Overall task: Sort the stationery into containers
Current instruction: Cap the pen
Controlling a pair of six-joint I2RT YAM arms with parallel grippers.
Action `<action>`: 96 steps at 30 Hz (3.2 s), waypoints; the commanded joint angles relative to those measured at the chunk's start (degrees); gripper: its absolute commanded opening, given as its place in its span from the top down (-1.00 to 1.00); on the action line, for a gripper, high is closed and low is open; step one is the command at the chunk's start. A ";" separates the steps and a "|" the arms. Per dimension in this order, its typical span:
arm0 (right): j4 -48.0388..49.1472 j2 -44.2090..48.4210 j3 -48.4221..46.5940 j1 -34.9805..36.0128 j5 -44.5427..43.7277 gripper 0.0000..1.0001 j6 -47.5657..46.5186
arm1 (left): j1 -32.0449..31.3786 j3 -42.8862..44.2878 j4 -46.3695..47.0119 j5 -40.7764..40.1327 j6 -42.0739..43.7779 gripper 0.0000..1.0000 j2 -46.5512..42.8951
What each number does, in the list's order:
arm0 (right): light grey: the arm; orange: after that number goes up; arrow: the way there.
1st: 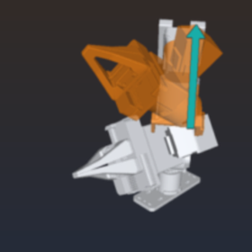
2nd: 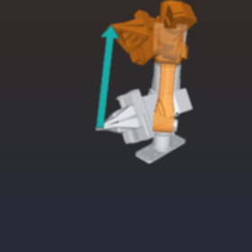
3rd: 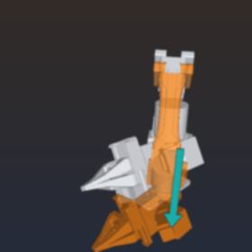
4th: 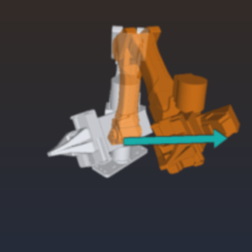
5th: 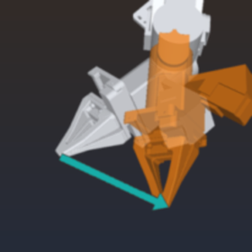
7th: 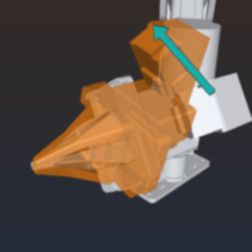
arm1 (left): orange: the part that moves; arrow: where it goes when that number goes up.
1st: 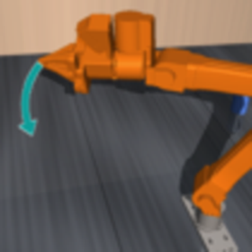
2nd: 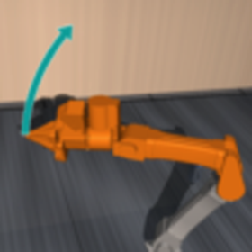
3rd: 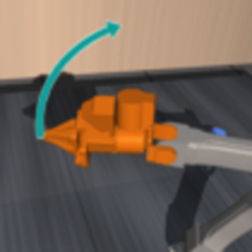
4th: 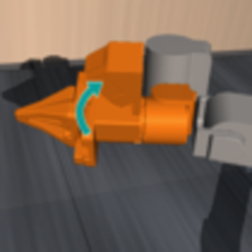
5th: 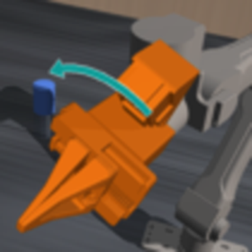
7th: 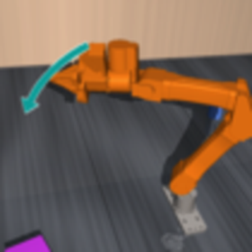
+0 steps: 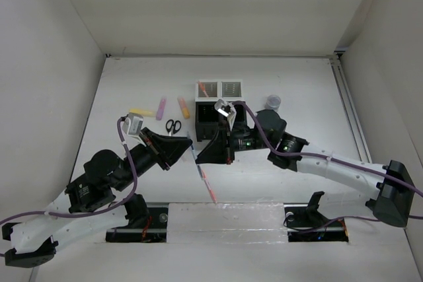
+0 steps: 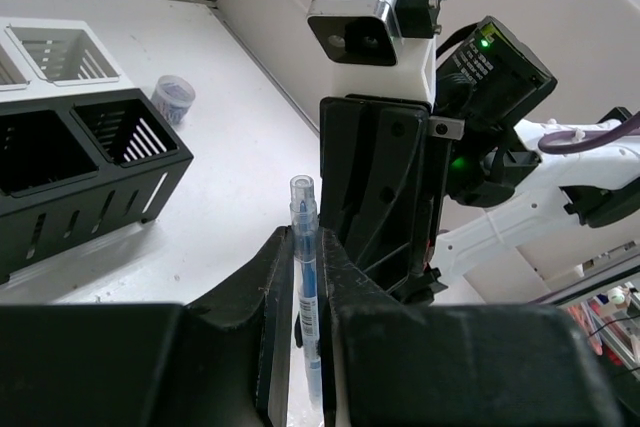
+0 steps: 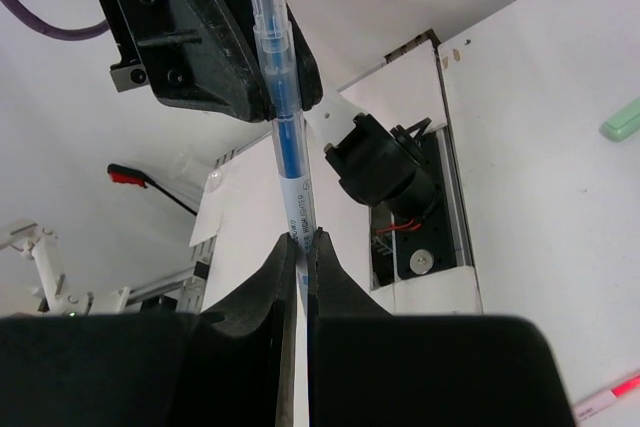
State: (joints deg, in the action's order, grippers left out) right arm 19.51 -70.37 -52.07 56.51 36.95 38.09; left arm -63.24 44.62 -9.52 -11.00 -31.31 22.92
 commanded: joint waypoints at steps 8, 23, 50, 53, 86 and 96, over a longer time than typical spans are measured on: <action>6.93 1.81 -2.15 -4.21 -2.23 1.00 0.14 | -0.57 -0.85 1.16 9.16 0.11 1.00 0.99; 16.18 -2.05 -1.63 -3.43 -1.09 1.00 4.10 | -0.57 -3.05 5.04 9.69 -4.01 1.00 0.99; 17.76 -0.38 -3.38 -5.18 -5.84 1.00 7.88 | -0.57 -5.33 5.04 6.61 -5.08 1.00 2.22; 17.76 -0.38 -3.91 -5.18 -5.31 1.00 8.41 | -0.57 -5.33 4.51 6.09 -5.08 1.00 2.22; 15.65 -2.58 -5.66 -2.63 -5.04 1.00 2.43 | -0.57 -4.54 0.82 4.94 -5.95 1.00 0.46; 13.28 -4.25 -5.59 -1.14 -3.03 1.00 -3.01 | -0.57 -1.30 0.20 3.71 -4.03 1.00 -0.68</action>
State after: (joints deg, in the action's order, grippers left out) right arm 26.96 -74.98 -53.36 55.88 39.68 39.05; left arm -62.87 42.00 -4.67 -13.72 -35.33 22.46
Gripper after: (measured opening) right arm 0.054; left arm 0.064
